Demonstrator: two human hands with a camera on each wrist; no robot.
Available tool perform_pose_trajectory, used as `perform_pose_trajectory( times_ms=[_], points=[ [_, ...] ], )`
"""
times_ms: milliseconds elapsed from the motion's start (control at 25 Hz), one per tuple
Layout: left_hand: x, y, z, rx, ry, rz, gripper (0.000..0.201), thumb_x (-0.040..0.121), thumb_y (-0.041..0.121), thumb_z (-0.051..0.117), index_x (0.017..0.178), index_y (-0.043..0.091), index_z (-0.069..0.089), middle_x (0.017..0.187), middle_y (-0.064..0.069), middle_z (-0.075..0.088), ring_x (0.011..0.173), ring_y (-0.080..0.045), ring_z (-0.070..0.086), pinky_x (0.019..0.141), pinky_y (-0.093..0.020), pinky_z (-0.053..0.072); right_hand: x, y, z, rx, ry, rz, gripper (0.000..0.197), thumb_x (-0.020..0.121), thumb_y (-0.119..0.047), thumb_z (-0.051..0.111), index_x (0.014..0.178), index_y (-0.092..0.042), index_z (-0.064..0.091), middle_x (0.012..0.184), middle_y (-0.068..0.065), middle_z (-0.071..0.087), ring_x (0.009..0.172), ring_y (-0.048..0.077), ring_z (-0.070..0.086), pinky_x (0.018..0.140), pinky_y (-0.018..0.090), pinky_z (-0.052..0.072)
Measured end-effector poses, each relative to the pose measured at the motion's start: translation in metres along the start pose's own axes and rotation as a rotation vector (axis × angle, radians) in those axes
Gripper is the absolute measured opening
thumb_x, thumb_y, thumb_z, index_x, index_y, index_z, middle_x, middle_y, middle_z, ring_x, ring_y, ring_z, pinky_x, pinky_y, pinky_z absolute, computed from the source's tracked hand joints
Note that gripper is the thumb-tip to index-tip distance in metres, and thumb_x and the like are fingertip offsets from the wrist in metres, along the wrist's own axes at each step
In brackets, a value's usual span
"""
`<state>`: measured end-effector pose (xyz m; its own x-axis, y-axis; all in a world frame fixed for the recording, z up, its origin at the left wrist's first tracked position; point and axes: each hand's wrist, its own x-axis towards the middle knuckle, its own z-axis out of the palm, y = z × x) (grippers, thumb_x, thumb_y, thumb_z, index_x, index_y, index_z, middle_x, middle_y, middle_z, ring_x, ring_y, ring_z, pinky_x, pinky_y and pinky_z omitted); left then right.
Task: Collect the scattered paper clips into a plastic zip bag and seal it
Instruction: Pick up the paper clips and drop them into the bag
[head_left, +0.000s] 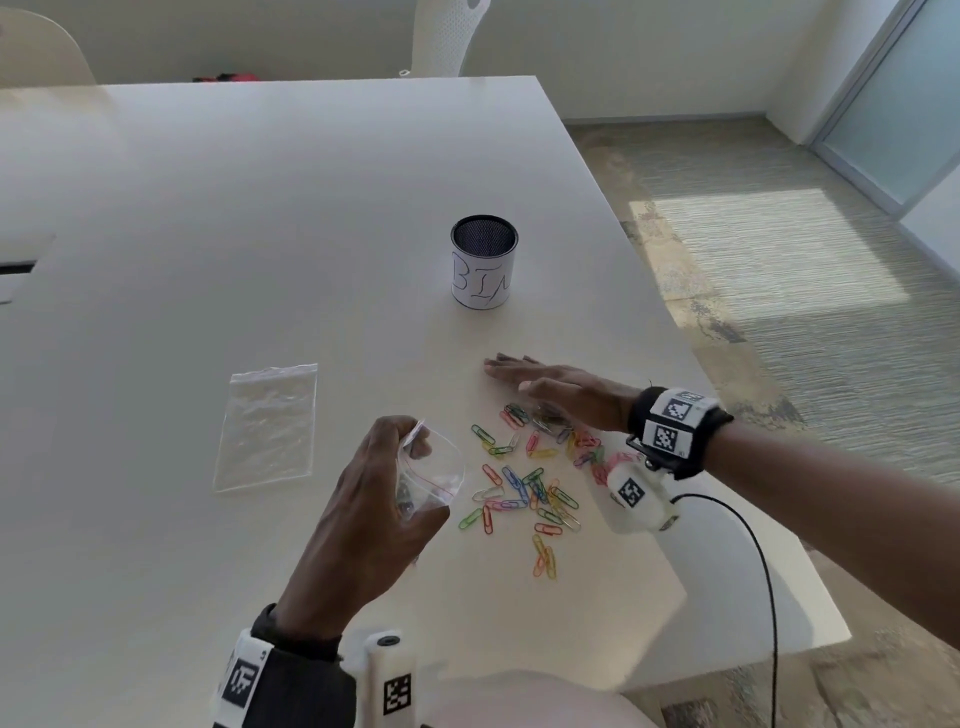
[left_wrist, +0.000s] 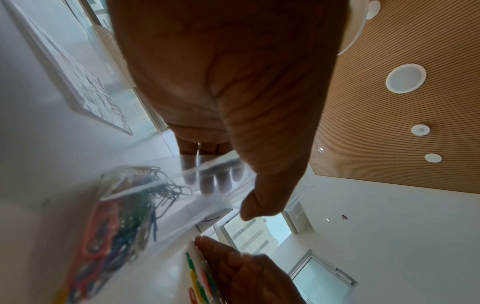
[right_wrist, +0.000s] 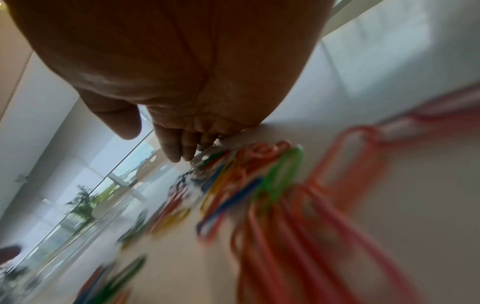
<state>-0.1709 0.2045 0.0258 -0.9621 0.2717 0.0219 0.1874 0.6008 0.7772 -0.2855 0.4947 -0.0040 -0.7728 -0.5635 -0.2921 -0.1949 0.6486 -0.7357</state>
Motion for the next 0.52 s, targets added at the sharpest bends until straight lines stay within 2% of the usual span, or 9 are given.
perform_pose_trajectory(
  times_ms=[120,200,240,320,400,440,520],
  points=[
    [-0.001,0.001,0.002,-0.003,0.026,-0.004,0.055,0.082,0.012,0.08,0.116,0.036,0.044,0.112,0.023,0.055,0.085,-0.013,0.065,0.071,-0.011,0.048,-0.03,-0.009,0.018,0.024,-0.105,-0.027,0.063,0.101,-0.042,0.033,0.161,-0.025,0.033,0.172,-0.007,0.02,0.158,0.002,0.013,0.125,0.027,0.007],
    [-0.002,0.003,0.004,0.003,0.052,-0.005,0.055,0.082,0.013,0.081,0.116,0.035,0.044,0.112,0.021,0.056,0.087,-0.013,0.065,0.07,-0.012,0.047,-0.05,-0.011,0.026,0.106,-0.103,-0.032,0.059,0.103,-0.042,0.034,0.16,-0.026,0.037,0.171,-0.01,0.027,0.157,0.001,0.02,0.127,0.028,0.016],
    [-0.003,0.003,0.005,0.007,0.063,-0.003,0.055,0.082,0.013,0.081,0.116,0.035,0.045,0.112,0.019,0.057,0.088,-0.012,0.064,0.069,-0.011,0.046,-0.058,-0.012,0.029,0.165,-0.04,-0.029,0.059,0.104,-0.044,0.033,0.16,-0.026,0.038,0.17,-0.011,0.03,0.156,0.001,0.025,0.127,0.028,0.022],
    [-0.006,0.005,0.007,0.014,0.083,-0.006,0.055,0.082,0.014,0.081,0.117,0.033,0.045,0.112,0.017,0.057,0.09,-0.012,0.065,0.07,-0.009,0.046,-0.073,-0.008,0.034,0.233,0.196,0.01,0.061,0.104,-0.048,0.029,0.16,-0.024,0.037,0.17,-0.007,0.031,0.155,0.001,0.027,0.125,0.026,0.027],
    [-0.011,0.007,0.009,0.029,0.099,-0.005,0.054,0.083,0.014,0.082,0.118,0.033,0.045,0.113,0.017,0.058,0.093,-0.011,0.066,0.07,-0.007,0.046,-0.088,-0.004,0.046,0.215,0.405,0.133,0.065,0.102,-0.049,0.025,0.162,-0.023,0.031,0.172,-0.003,0.026,0.157,0.003,0.021,0.129,0.032,0.022],
    [-0.013,0.008,0.01,0.036,0.107,-0.005,0.054,0.084,0.015,0.082,0.119,0.033,0.045,0.114,0.018,0.058,0.093,-0.01,0.066,0.07,-0.006,0.046,-0.094,-0.003,0.054,0.191,0.436,0.21,0.068,0.101,-0.051,0.023,0.164,-0.022,0.026,0.173,-0.003,0.02,0.158,0.003,0.016,0.131,0.034,0.016],
    [-0.017,0.01,0.014,0.047,0.115,-0.007,0.053,0.085,0.016,0.082,0.12,0.033,0.045,0.114,0.016,0.058,0.095,-0.006,0.065,0.07,-0.008,0.046,-0.105,-0.006,0.075,0.111,0.386,0.299,0.074,0.1,-0.052,0.018,0.166,-0.019,0.013,0.176,-0.003,0.005,0.159,0.002,0.001,0.13,0.029,0.002]
  ],
)
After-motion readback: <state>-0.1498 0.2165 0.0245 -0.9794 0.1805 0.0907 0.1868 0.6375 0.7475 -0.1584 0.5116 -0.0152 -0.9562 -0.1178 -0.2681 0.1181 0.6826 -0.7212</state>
